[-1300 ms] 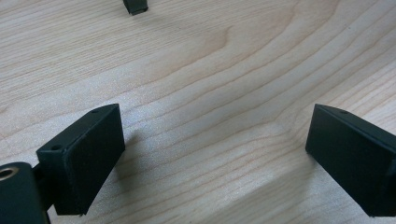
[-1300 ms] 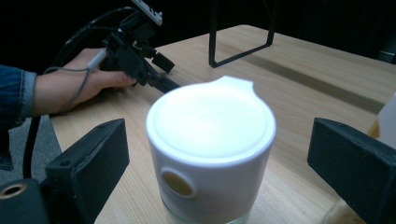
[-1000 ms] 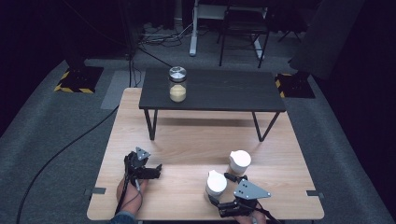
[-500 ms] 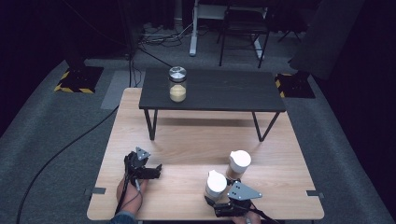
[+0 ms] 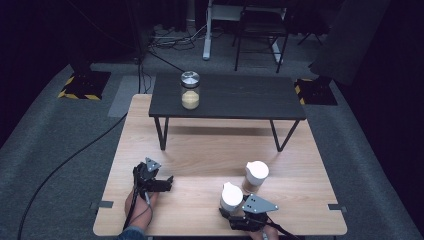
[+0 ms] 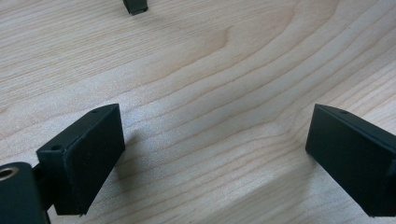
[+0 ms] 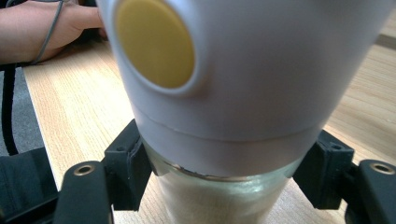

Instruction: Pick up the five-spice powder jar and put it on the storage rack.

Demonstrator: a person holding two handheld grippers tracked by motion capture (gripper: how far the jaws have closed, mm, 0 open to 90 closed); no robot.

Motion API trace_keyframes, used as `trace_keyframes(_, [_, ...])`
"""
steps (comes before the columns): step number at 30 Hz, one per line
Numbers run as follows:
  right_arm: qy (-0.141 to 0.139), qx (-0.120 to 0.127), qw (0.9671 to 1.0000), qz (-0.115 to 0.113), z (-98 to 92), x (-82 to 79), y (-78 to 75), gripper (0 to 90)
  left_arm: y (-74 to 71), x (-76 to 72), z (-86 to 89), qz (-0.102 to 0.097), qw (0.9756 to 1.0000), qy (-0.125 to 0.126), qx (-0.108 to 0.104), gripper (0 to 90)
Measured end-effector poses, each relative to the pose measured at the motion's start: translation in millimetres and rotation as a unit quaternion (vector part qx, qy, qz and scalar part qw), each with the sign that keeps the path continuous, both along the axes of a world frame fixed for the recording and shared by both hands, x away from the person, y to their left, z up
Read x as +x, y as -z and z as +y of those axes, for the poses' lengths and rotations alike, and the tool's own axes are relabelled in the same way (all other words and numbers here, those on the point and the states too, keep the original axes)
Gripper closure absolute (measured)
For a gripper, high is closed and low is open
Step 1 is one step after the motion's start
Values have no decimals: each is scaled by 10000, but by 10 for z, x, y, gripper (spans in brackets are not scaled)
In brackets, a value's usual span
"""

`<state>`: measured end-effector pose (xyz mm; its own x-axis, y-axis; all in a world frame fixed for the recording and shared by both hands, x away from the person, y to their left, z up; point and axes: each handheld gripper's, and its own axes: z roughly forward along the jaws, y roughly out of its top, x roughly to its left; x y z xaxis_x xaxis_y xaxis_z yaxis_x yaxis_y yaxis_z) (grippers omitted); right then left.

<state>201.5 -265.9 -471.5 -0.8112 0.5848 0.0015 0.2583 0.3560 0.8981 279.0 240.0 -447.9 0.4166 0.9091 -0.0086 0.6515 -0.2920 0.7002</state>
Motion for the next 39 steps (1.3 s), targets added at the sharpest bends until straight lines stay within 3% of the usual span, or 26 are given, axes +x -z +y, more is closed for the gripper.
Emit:
trace_keyframes(13, [-122,-12,9999,56,-29,34,-86,301,0,0,0,2,10000,0,0,45])
trace_keyframes(30, [-123,159,9998,-79,-109,79,-504,302,-1,0,0,2,10000,0,-1,46])
trace_keyframes(39, [-97,132,9998,-137,-137,111,-728,302,-1,0,0,3,10000,1,-1,46])
